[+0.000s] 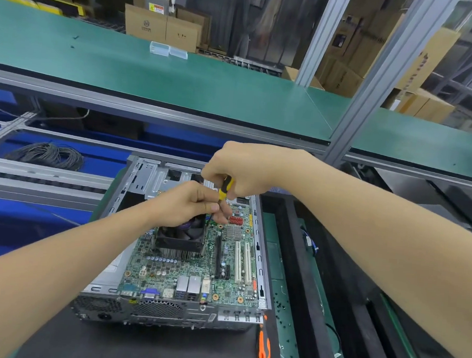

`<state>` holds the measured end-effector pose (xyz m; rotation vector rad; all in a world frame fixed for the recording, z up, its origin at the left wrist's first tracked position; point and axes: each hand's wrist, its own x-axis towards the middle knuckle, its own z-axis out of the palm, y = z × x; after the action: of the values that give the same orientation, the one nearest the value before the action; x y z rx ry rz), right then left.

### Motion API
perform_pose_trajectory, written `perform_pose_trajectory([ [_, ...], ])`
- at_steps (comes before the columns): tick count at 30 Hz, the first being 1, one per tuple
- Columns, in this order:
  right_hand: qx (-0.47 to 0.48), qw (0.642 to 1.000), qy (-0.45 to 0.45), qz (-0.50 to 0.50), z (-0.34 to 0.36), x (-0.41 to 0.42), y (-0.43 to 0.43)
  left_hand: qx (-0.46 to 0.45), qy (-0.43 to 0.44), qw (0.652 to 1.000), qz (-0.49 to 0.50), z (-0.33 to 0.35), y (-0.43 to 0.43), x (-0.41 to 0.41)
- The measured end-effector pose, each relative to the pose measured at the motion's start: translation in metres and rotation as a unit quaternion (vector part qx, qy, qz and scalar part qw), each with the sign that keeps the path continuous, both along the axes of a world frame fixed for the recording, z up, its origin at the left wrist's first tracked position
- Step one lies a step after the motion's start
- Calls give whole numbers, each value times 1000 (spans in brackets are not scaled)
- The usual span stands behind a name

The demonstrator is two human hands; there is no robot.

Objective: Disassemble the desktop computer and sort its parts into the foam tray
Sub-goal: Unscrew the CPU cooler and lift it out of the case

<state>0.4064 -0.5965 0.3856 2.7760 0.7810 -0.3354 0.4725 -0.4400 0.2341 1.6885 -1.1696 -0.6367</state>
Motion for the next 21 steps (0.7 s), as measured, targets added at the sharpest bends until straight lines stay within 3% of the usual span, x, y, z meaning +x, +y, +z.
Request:
perform_pose_trajectory([
  [3,15,992,13,-127,3,-3,0,15,-47,999,16,1,-1,1],
  [6,33,940,77,-329,2,0,13,8,-63,998,13,-1,-2,2],
  [9,34,906,127,-403,-1,10,26,10,-70,997,10,-2,-3,2],
  [13,59,907,138,-393,-1,21,31,10,-59,998,24,-4,-2,4],
  [18,-68,966,81,-237,-5,18,23,28,-84,995,39,-4,-2,5],
  [21,-46,986,36,-156,-6,14,17,9,-49,998,42,-5,-3,5],
])
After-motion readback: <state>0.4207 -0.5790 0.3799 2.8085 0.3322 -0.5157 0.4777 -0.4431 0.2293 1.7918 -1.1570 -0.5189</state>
